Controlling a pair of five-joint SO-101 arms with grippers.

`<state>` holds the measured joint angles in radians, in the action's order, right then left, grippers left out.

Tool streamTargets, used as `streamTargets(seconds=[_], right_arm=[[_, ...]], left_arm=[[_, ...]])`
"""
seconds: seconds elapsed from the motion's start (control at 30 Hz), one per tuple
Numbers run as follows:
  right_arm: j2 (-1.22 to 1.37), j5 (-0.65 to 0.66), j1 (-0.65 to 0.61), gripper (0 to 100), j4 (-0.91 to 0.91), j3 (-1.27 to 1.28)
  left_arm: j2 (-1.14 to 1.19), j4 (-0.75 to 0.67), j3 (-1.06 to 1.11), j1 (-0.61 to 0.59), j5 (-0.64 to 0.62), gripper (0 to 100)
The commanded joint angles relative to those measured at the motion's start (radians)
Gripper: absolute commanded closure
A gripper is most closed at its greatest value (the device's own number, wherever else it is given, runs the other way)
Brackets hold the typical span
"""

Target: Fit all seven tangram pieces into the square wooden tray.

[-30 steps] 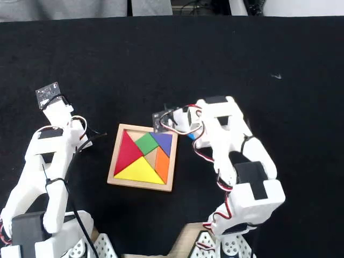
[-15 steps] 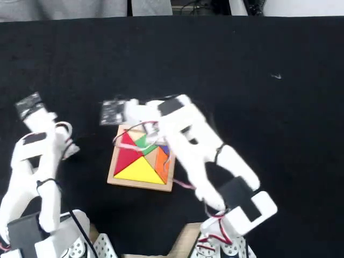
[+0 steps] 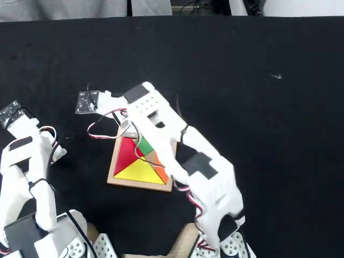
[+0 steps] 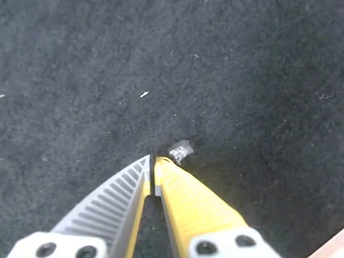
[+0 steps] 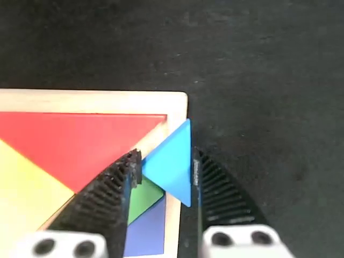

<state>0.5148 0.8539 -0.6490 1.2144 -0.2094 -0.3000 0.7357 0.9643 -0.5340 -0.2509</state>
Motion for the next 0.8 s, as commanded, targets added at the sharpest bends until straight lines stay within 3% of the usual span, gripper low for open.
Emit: streamTargets(seconds=[0.0,0.4,0.57,0.77], right_arm=[[0.019,-0.009,-0.011,91.0,0.061,-0.107],[0.022,-0.032,-0.048,90.8,0.055,-0.021],[0.022,-0.092,-0.041,80.1,0.054,-0.021],[0.021,-0.092,-0.046,80.6,0.064,-0.012]], left_arm=[[-0.034,0.006,-0.013,0.008,-0.003,97],[-0.032,0.006,-0.013,0.008,-0.003,97],[-0.032,0.006,-0.013,0.008,-0.003,97],[-0.032,0.006,-0.013,0.008,-0.003,97]])
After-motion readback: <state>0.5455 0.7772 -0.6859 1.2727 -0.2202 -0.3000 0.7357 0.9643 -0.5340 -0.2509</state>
